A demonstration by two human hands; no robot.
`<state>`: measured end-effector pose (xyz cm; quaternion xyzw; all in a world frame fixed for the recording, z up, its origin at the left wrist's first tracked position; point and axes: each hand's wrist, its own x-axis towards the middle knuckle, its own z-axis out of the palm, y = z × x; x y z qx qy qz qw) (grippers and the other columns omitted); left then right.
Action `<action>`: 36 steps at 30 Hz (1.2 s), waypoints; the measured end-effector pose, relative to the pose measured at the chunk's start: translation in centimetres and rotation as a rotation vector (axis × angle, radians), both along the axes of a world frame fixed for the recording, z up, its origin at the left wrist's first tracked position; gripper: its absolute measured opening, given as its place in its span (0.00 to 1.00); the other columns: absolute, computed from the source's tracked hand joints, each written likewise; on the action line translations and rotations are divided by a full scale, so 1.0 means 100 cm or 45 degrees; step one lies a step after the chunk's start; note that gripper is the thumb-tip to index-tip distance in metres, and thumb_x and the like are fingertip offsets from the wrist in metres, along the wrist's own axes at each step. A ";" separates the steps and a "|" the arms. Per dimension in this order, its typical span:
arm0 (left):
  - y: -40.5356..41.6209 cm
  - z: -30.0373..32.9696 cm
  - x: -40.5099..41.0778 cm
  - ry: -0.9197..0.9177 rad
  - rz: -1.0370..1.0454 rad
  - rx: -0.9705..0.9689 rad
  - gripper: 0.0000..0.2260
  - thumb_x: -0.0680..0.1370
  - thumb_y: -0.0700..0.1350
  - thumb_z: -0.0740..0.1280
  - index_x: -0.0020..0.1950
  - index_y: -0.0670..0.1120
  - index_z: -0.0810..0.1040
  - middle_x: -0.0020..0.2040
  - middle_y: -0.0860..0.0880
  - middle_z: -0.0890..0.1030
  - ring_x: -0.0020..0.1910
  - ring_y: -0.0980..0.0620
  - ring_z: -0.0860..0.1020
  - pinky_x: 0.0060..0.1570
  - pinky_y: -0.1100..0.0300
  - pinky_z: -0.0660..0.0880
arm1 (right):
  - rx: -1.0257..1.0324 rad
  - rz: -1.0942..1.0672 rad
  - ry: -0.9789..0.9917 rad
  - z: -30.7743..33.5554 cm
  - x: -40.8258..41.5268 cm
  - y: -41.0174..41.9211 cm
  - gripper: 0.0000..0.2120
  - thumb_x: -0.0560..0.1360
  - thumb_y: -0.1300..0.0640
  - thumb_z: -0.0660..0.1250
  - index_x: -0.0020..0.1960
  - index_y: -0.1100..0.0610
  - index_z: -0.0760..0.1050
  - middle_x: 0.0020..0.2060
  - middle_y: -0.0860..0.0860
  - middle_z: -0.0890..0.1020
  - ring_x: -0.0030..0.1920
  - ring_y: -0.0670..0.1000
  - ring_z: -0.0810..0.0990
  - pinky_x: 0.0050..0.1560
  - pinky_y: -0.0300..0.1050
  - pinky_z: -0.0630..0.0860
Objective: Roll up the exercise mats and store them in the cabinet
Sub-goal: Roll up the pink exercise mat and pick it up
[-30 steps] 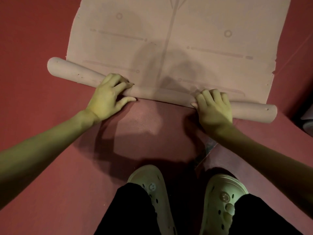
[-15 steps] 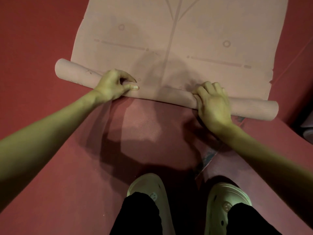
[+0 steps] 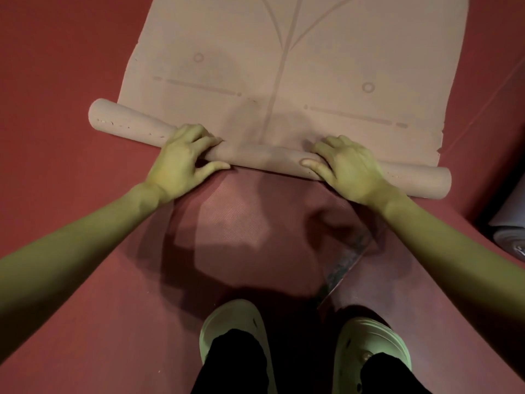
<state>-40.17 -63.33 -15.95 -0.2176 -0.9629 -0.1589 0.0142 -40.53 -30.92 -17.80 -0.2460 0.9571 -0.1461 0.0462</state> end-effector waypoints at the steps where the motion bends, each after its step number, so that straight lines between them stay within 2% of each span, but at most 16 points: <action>1: -0.001 0.001 -0.002 -0.019 -0.013 -0.014 0.23 0.76 0.59 0.65 0.58 0.40 0.80 0.49 0.43 0.78 0.49 0.44 0.75 0.54 0.54 0.70 | -0.012 0.001 -0.004 0.000 0.000 0.000 0.30 0.77 0.35 0.47 0.57 0.58 0.75 0.50 0.57 0.78 0.50 0.61 0.76 0.49 0.54 0.73; 6: 0.001 0.006 -0.018 -0.151 0.019 0.033 0.23 0.75 0.59 0.64 0.57 0.41 0.82 0.47 0.44 0.79 0.48 0.44 0.77 0.52 0.55 0.72 | -0.261 -0.084 -0.099 0.008 -0.004 -0.002 0.23 0.78 0.40 0.57 0.57 0.60 0.71 0.51 0.58 0.72 0.49 0.60 0.74 0.49 0.54 0.73; 8: 0.002 0.009 -0.030 -0.257 0.059 0.084 0.22 0.74 0.58 0.66 0.56 0.42 0.83 0.48 0.45 0.80 0.50 0.46 0.78 0.53 0.54 0.74 | -0.212 -0.103 0.038 0.008 -0.004 -0.009 0.21 0.78 0.43 0.57 0.52 0.61 0.73 0.48 0.60 0.73 0.45 0.62 0.74 0.46 0.56 0.72; 10: 0.002 0.011 -0.044 -0.392 0.107 0.176 0.17 0.73 0.53 0.72 0.55 0.42 0.84 0.49 0.46 0.81 0.51 0.47 0.79 0.56 0.53 0.75 | -0.183 -0.210 0.151 0.008 0.001 -0.019 0.18 0.78 0.47 0.58 0.48 0.63 0.74 0.45 0.61 0.74 0.43 0.63 0.74 0.44 0.57 0.71; 13: 0.005 0.014 -0.059 -0.514 0.201 0.248 0.14 0.70 0.46 0.77 0.53 0.44 0.84 0.48 0.48 0.81 0.49 0.50 0.79 0.54 0.57 0.74 | -0.132 -0.292 0.308 0.002 0.016 -0.031 0.14 0.80 0.52 0.59 0.46 0.63 0.74 0.44 0.61 0.75 0.43 0.62 0.73 0.43 0.57 0.70; 15: 0.008 0.014 -0.065 -0.540 0.238 0.269 0.14 0.69 0.46 0.77 0.53 0.45 0.84 0.46 0.44 0.82 0.45 0.49 0.78 0.51 0.58 0.74 | -0.008 -0.238 0.411 -0.003 0.021 -0.029 0.15 0.80 0.50 0.61 0.48 0.63 0.74 0.45 0.62 0.75 0.43 0.62 0.73 0.43 0.56 0.69; 18: 0.011 0.016 -0.071 -0.623 0.231 0.323 0.18 0.68 0.46 0.78 0.55 0.44 0.82 0.46 0.39 0.82 0.41 0.50 0.77 0.50 0.55 0.75 | 0.102 -0.168 0.404 -0.003 0.016 -0.024 0.19 0.77 0.46 0.63 0.50 0.63 0.73 0.46 0.62 0.75 0.44 0.62 0.73 0.43 0.55 0.68; 20: 0.009 0.014 -0.069 -0.541 0.236 0.314 0.17 0.68 0.46 0.78 0.54 0.43 0.82 0.45 0.42 0.79 0.43 0.51 0.75 0.48 0.57 0.75 | 0.122 -0.072 0.364 -0.002 0.006 -0.021 0.19 0.77 0.45 0.61 0.51 0.63 0.72 0.46 0.62 0.75 0.43 0.62 0.74 0.42 0.55 0.69; 22: 0.009 0.007 -0.056 -0.316 0.248 0.318 0.14 0.69 0.48 0.77 0.50 0.41 0.82 0.46 0.45 0.74 0.45 0.51 0.73 0.46 0.63 0.70 | 0.130 0.009 0.267 0.001 -0.004 -0.017 0.21 0.78 0.44 0.58 0.52 0.63 0.72 0.47 0.62 0.75 0.43 0.63 0.73 0.43 0.56 0.70; 24: 0.012 -0.002 -0.036 -0.045 0.222 0.251 0.14 0.75 0.51 0.71 0.50 0.40 0.80 0.46 0.45 0.73 0.46 0.47 0.72 0.48 0.60 0.67 | 0.098 0.026 0.124 0.006 -0.015 -0.014 0.25 0.78 0.41 0.53 0.55 0.62 0.72 0.48 0.62 0.74 0.45 0.63 0.73 0.46 0.57 0.71; 27: 0.012 -0.015 -0.016 0.142 0.097 0.020 0.20 0.80 0.52 0.65 0.61 0.37 0.77 0.53 0.39 0.76 0.54 0.41 0.73 0.58 0.51 0.70 | 0.008 0.025 -0.094 0.014 -0.030 -0.010 0.23 0.79 0.41 0.55 0.58 0.60 0.70 0.49 0.60 0.73 0.49 0.62 0.73 0.52 0.56 0.71; 29: 0.007 -0.017 -0.019 0.160 0.021 -0.068 0.23 0.80 0.54 0.64 0.65 0.36 0.74 0.57 0.38 0.76 0.57 0.40 0.73 0.61 0.49 0.69 | -0.048 0.023 -0.206 0.015 -0.039 -0.007 0.19 0.80 0.43 0.58 0.57 0.60 0.69 0.49 0.59 0.73 0.51 0.62 0.73 0.55 0.54 0.70; 31: 0.004 -0.014 -0.033 0.138 -0.011 -0.116 0.23 0.80 0.56 0.61 0.63 0.37 0.76 0.55 0.39 0.78 0.54 0.39 0.75 0.57 0.48 0.69 | -0.060 -0.004 -0.239 0.014 -0.041 -0.006 0.20 0.79 0.42 0.57 0.56 0.60 0.70 0.48 0.59 0.73 0.51 0.61 0.73 0.54 0.53 0.69; 34: 0.005 -0.006 -0.055 0.018 -0.073 -0.175 0.24 0.79 0.58 0.58 0.60 0.38 0.77 0.54 0.40 0.79 0.50 0.38 0.76 0.54 0.47 0.71 | 0.052 -0.087 0.021 0.008 -0.035 -0.009 0.26 0.78 0.39 0.52 0.56 0.60 0.74 0.49 0.60 0.72 0.50 0.61 0.72 0.49 0.53 0.65; 36: 0.007 -0.001 -0.067 -0.080 -0.072 -0.188 0.26 0.78 0.59 0.57 0.60 0.38 0.78 0.54 0.39 0.80 0.51 0.38 0.77 0.54 0.47 0.72 | 0.097 -0.166 0.208 0.005 -0.028 -0.019 0.22 0.79 0.44 0.54 0.60 0.58 0.76 0.49 0.61 0.73 0.48 0.62 0.72 0.46 0.53 0.63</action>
